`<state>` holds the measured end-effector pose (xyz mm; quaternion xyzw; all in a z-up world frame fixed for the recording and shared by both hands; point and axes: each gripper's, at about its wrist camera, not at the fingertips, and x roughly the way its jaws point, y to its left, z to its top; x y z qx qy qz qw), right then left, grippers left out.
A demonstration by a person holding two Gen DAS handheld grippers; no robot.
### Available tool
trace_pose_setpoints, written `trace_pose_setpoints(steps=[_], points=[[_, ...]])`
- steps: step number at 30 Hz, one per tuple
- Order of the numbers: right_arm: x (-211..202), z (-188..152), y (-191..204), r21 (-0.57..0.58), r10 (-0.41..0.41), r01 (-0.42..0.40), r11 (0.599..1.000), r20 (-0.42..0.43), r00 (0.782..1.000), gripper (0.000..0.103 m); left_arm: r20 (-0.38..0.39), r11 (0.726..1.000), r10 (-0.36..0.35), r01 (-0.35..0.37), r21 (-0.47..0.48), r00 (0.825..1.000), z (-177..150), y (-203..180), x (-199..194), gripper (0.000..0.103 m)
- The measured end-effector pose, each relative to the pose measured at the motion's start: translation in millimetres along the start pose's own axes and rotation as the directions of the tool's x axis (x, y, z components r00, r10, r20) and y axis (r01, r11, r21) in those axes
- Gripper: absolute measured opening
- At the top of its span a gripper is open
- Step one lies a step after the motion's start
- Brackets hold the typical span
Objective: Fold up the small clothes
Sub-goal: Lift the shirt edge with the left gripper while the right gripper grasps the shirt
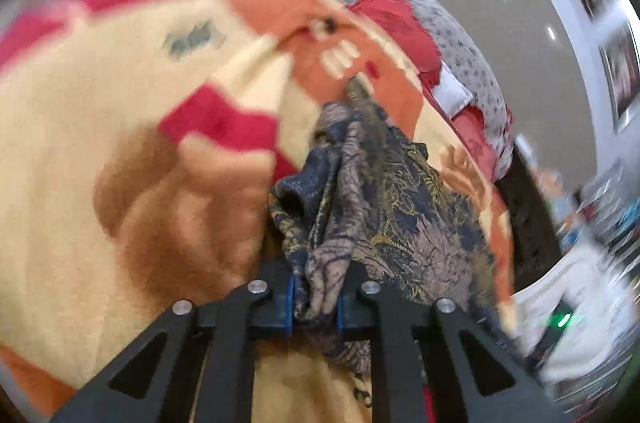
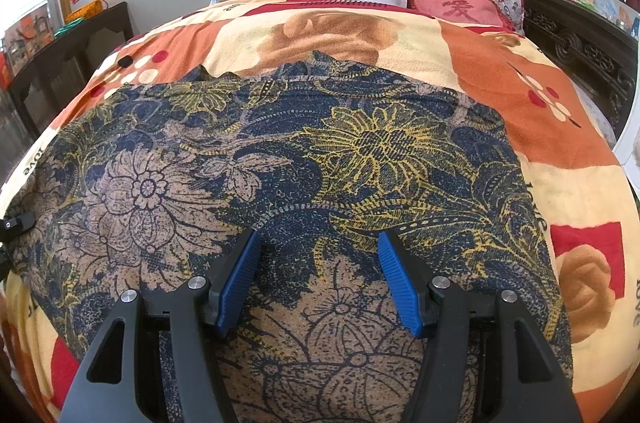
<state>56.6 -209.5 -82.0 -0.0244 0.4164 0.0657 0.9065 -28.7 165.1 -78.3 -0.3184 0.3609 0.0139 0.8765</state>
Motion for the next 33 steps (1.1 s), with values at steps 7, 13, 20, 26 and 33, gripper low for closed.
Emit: trace_pose_setpoints(steps=[7,13,20,26,33], points=[[-39.0,66.2,16.2,0.044,0.099,-0.099,0.994,0.008,0.995,0.063,0.201,0.91,0.002,-0.085,0.406,0.98,-22.7,-73.8,-26.8,0.012],[7.3,144.8,71.4,0.159,0.52,-0.499,0.852,-0.136,0.843,0.069,0.229,0.829,-0.039,-0.096,0.55,0.973,-39.6,-101.7,-30.8,0.012],[86.5,190.5,137.7,0.258,0.629,-0.574,0.778,-0.34,0.699,0.069,0.201,0.766,-0.088,-0.062,0.64,0.976,-45.7,-126.2,-25.9,0.012],[92.1,206.2,176.9,0.1,0.49,-0.505,0.857,-0.462,0.74,0.069,0.179,0.742,-0.115,-0.036,0.67,0.977,-50.8,-137.7,-21.0,0.012],[100.5,205.5,198.9,-0.05,0.345,-0.438,0.898,-0.536,0.77,0.04,0.164,0.762,-0.117,-0.017,0.648,0.98,-48.8,-135.1,-20.4,0.012]])
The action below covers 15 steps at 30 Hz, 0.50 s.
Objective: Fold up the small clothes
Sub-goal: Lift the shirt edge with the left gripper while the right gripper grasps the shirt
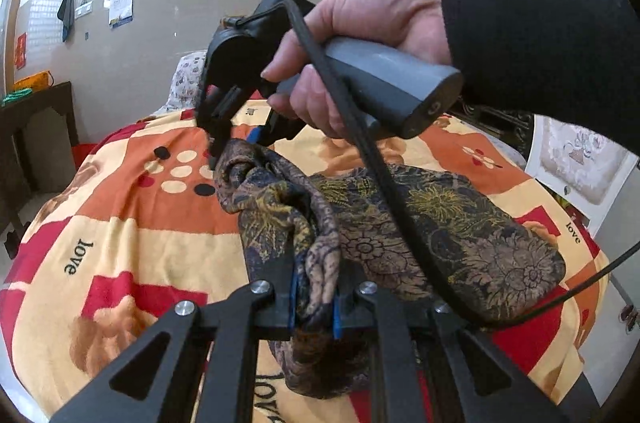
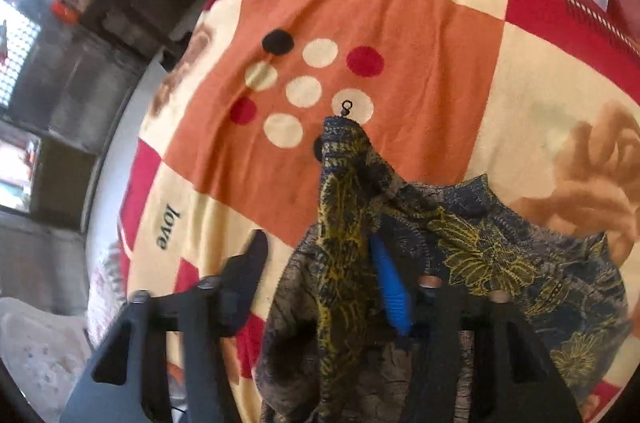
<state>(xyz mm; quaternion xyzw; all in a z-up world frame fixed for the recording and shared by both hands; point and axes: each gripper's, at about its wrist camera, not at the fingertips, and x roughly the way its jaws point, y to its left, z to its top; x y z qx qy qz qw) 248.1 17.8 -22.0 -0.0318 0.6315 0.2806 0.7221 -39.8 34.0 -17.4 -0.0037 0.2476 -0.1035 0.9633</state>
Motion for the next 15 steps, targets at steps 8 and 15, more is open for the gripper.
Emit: trace_pose_setpoints(steps=[8,15], points=[[-19.1,-14.4,-32.8,0.031,0.042,-0.043,0.999,0.027,0.999,0.019,0.008,0.999,-0.05,0.049,0.023,0.999,10.2,-14.8,-6.9,0.012],[-74.3,-55.5,-103.3,0.098,0.065,-0.074,0.992,0.09,0.994,0.018,-0.01,0.977,-0.183,0.183,0.105,0.983,23.7,-83.4,-3.0,0.012]])
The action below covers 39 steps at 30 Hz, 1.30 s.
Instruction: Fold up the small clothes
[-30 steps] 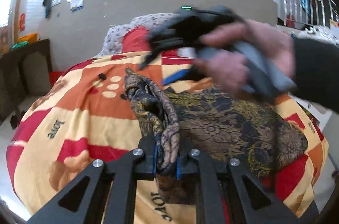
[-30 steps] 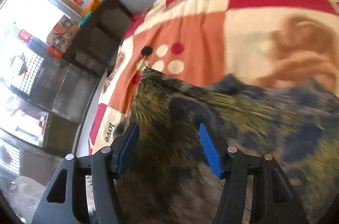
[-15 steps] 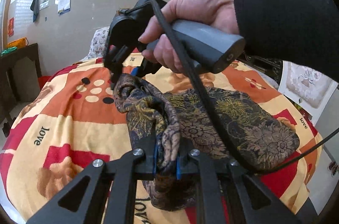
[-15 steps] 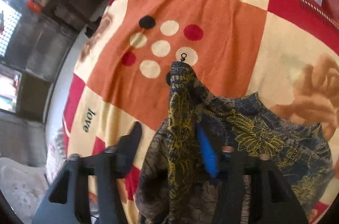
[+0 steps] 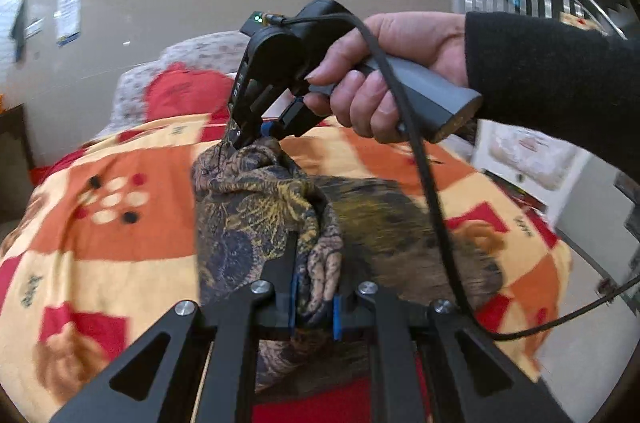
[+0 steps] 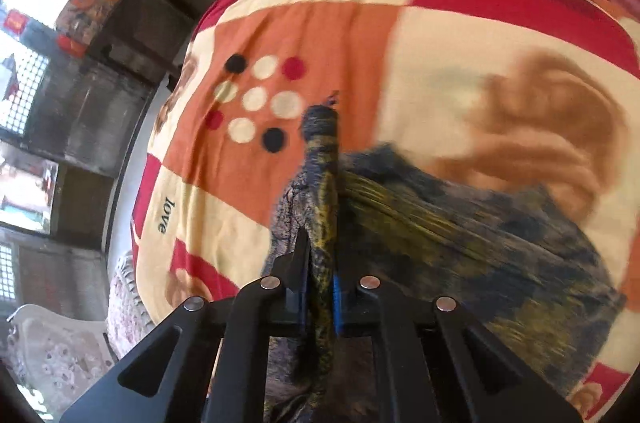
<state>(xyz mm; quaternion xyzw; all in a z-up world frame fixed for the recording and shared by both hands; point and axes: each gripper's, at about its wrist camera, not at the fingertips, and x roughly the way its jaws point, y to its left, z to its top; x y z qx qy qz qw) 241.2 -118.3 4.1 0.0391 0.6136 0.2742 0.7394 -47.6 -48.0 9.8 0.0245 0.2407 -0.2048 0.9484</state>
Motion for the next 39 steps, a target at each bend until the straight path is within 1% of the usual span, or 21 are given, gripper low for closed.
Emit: trace_pose_setpoints(steps=[2,7,10,14,19,20,21,22,23,24,26,28,29,30,31,32,35,36,37,38,39], points=[[-24.1,-13.1,-30.1,0.016,-0.019,0.018,1.0,0.011,1.0,0.018,0.003,0.998,-0.054,0.054,0.026,0.999,7.2,-27.3,7.2,0.012],[-66.6,-39.5,-92.0,0.062,-0.078,0.077,0.995,0.013,0.997,0.018,-0.012,0.988,-0.15,0.15,0.045,0.989,19.4,-80.2,29.8,0.012],[-80.1,-51.2,-120.3,0.071,-0.11,0.109,0.991,0.005,0.994,0.018,-0.048,0.981,-0.18,0.183,0.058,0.982,19.4,-107.2,46.1,0.012],[-83.3,-62.7,-155.9,0.089,-0.116,0.116,0.989,-0.006,0.993,0.018,-0.102,0.977,-0.197,0.204,0.063,0.975,14.2,-129.4,70.1,0.012],[-59.6,-78.3,-194.3,0.126,-0.098,0.101,0.987,-0.027,0.995,0.018,-0.195,0.975,-0.193,0.211,0.074,0.961,-7.3,-146.5,98.9,0.012],[-51.9,-81.7,-200.4,0.134,-0.097,0.1,0.986,-0.028,0.995,0.019,-0.228,0.974,-0.191,0.213,0.077,0.955,-14.4,-148.9,105.5,0.013],[-43.0,-86.2,-211.4,0.149,-0.092,0.096,0.984,-0.029,0.995,0.02,-0.251,0.973,-0.191,0.216,0.075,0.949,-19.5,-149.8,109.2,0.017],[-37.6,-90.6,-221.5,0.166,-0.083,0.086,0.982,-0.029,0.996,0.024,-0.276,0.973,-0.193,0.221,0.072,0.941,-24.2,-150.9,111.9,0.018],[-36.4,-94.2,-228.8,0.188,-0.064,0.067,0.98,-0.021,0.998,0.03,-0.287,0.97,-0.202,0.231,0.071,0.936,-27.1,-150.4,111.1,0.024],[-39.3,-99.5,-239.7,0.234,-0.015,0.01,0.972,0.017,1.0,0.031,-0.289,0.966,-0.215,0.246,0.077,0.933,-27.6,-149.8,107.0,0.029],[-52.7,-106.0,-249.7,0.273,0.015,-0.036,0.961,0.077,0.997,0.031,-0.292,0.957,-0.248,0.28,0.074,0.924,-25.1,-143.5,94.9,0.031],[-77.1,-113.5,-254.2,0.285,0.011,-0.056,0.957,0.158,0.987,0.033,-0.291,0.956,-0.266,0.29,0.042,0.919,-21.8,-131.0,81.9,0.033],[-89.7,-118.1,-254.0,0.285,0.008,-0.065,0.956,0.197,0.98,0.033,-0.28,0.96,-0.262,0.279,0.02,0.924,-18.0,-119.0,72.6,0.037],[-105.1,-124.8,-251.3,0.276,0.002,-0.069,0.959,0.233,0.972,0.033,-0.257,0.968,-0.243,0.252,0.001,0.935,-13.7,-105.0,63.1,0.042],[-115.3,-129.6,-245.5,0.255,-0.009,-0.058,0.965,0.255,0.967,0.033,-0.243,0.973,-0.228,0.232,-0.011,0.943,-8.6,-97.3,56.4,0.045],[-126.7,-137.8,-234.0,0.211,-0.029,-0.033,0.977,0.284,0.958,0.033,-0.217,0.981,-0.194,0.191,-0.036,0.957,-3.5,-82.4,49.3,0.047],[-143.2,-169.4,-192.3,0.068,-0.059,0.037,0.997,0.351,0.935,0.033,-0.161,0.99,-0.084,0.063,-0.128,0.983,3.4,-38.7,45.0,0.047],[-143.9,-187.3,-172.4,0.015,-0.067,0.066,0.998,0.386,0.92,0.033,-0.169,0.988,-0.071,0.046,-0.147,0.983,3.4,-30.7,48.6,0.046],[-143.8,-199.9,-162.3,-0.009,-0.075,0.087,0.996,0.412,0.908,0.033,-0.189,0.983,-0.066,0.032,-0.18,0.98,1.9,-20.2,55.4,0.043],[-139.4,-217.0,-145.1,-0.033,-0.093,0.121,0.992,0.452,0.887,0.033,-0.214,0.974,-0.08,0.031,-0.223,0.974,-1.9,-9.9,64.8,0.03],[-133.3,-227.3,-132.5,-0.045,-0.099,0.136,0.99,0.47,0.877,0.033,-0.237,0.969,-0.088,0.028,-0.247,0.968,-7.4,-4.5,70.8,0.019]])
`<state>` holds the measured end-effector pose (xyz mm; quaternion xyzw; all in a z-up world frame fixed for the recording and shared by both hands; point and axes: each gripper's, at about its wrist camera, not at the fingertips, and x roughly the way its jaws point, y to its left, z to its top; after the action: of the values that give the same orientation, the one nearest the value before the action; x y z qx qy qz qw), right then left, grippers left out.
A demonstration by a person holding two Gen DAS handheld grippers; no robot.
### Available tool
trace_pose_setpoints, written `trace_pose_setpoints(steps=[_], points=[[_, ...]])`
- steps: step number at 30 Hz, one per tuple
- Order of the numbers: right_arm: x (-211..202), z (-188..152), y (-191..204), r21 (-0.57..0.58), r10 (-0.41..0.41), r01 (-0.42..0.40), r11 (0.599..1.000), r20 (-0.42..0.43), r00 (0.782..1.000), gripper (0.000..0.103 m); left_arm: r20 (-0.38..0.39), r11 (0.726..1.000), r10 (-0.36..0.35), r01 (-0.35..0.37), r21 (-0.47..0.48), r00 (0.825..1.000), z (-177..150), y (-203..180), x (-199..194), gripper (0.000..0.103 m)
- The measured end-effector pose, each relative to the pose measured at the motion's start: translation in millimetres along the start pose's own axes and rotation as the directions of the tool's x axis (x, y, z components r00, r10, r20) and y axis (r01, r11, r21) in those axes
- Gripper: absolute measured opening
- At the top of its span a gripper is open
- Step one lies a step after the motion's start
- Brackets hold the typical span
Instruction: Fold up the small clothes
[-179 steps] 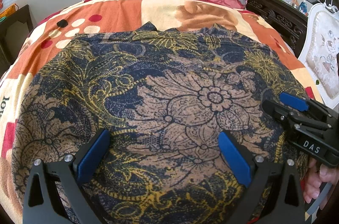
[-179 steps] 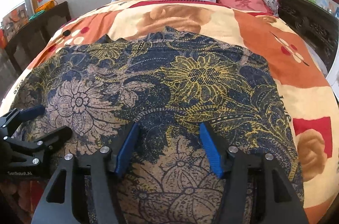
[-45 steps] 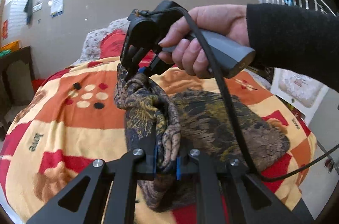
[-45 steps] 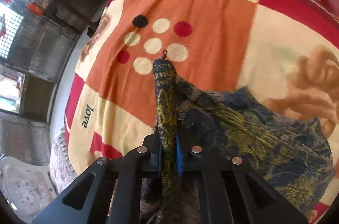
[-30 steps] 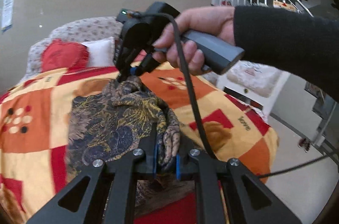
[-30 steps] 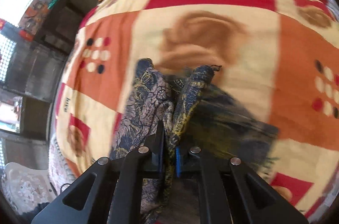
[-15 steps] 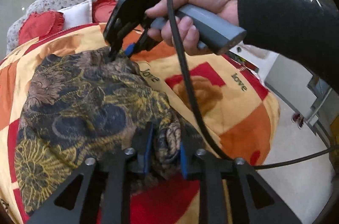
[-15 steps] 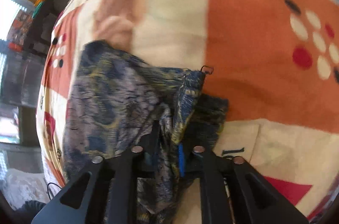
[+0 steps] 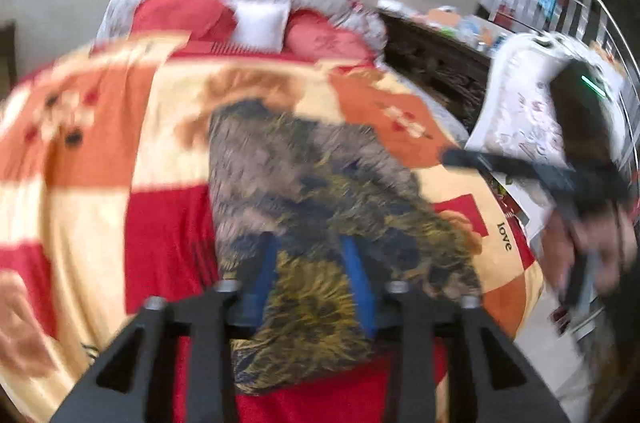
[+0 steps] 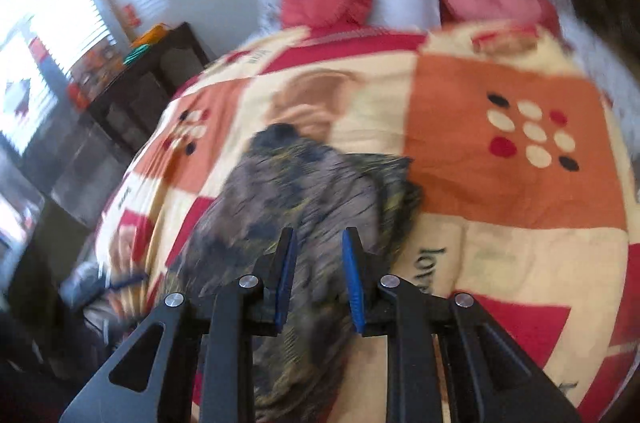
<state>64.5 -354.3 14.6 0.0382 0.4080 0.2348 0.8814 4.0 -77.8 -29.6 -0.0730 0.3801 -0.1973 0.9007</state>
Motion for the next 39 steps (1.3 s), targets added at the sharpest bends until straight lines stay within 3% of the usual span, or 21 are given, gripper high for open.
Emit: trace_pose_setpoints(steps=[3,5,7,9,12,16,19,20,22,25,28,32,34,36,39], points=[[5.7,-44.5,40.9,-0.008,-0.059,0.059,0.998,0.005,0.998,0.033,-0.078,1.0,0.008,-0.01,-0.023,0.997,-26.8,11.0,24.0,0.012],[11.1,-72.0,48.5,0.005,-0.1,0.1,0.995,-0.028,0.995,0.033,-0.05,1.0,0.006,-0.005,0.016,0.999,-39.4,12.4,26.7,0.012],[33.4,-101.1,46.6,0.006,-0.198,0.199,0.98,-0.094,0.976,0.033,-0.037,0.998,0.0,0.002,0.068,0.999,-45.1,11.0,24.0,0.012],[29.5,-123.6,36.6,0.073,-0.174,0.172,0.982,0.019,0.985,0.034,-0.042,0.998,-0.03,0.033,0.063,0.999,-45.3,16.4,21.3,0.012],[24.8,-130.4,14.4,0.227,-0.088,0.072,0.971,0.062,0.994,0.035,-0.049,0.995,-0.093,0.094,0.021,0.995,-43.7,28.0,14.9,0.012],[21.7,-119.3,15.0,0.261,-0.113,0.109,0.959,-0.002,0.994,0.035,-0.004,0.995,-0.097,0.097,0.018,0.995,-25.8,28.2,-7.3,0.016],[7.2,-91.8,20.1,0.282,-0.166,0.161,0.946,-0.008,0.986,0.035,0.09,0.994,-0.105,0.107,-0.021,0.99,8.5,34.5,-19.5,0.04],[2.3,-78.7,20.9,0.291,-0.194,0.179,0.94,0.023,0.981,0.035,0.12,0.995,-0.089,0.094,-0.036,0.989,28.5,36.4,-14.5,0.046],[-2.5,-52.3,20.2,0.33,-0.253,0.215,0.919,0.076,0.965,0.035,0.142,0.995,-0.065,0.075,-0.059,0.988,56.5,36.5,-0.4,0.046],[20.9,-10.3,11.6,0.395,-0.307,0.253,0.883,0.079,0.948,0.035,0.146,0.991,-0.003,0.023,-0.135,0.989,104.8,37.7,42.0,0.046],[59.1,22.8,4.7,0.42,-0.332,0.282,0.863,0.05,0.942,0.035,0.071,0.977,0.093,-0.077,-0.2,0.993,131.5,42.0,95.0,0.046],[117.7,39.0,-16.1,0.384,-0.363,0.349,0.855,-0.038,0.931,0.034,-0.088,0.959,0.147,-0.163,-0.233,0.985,116.6,55.9,157.4,0.046],[141.4,29.8,-32.9,0.365,-0.363,0.369,0.855,-0.088,0.928,0.034,-0.042,0.957,0.113,-0.12,-0.265,0.993,106.5,62.3,157.3,0.046],[137.6,23.3,-42.7,0.398,-0.32,0.308,0.864,-0.04,0.947,0.034,-0.041,0.958,0.122,-0.129,-0.255,0.992,105.4,59.5,156.8,0.048],[136.3,18.3,-49.4,0.423,-0.284,0.265,0.867,-0.019,0.959,0.034,-0.041,0.96,0.135,-0.141,-0.242,0.99,105.0,54.8,159.6,0.051]])
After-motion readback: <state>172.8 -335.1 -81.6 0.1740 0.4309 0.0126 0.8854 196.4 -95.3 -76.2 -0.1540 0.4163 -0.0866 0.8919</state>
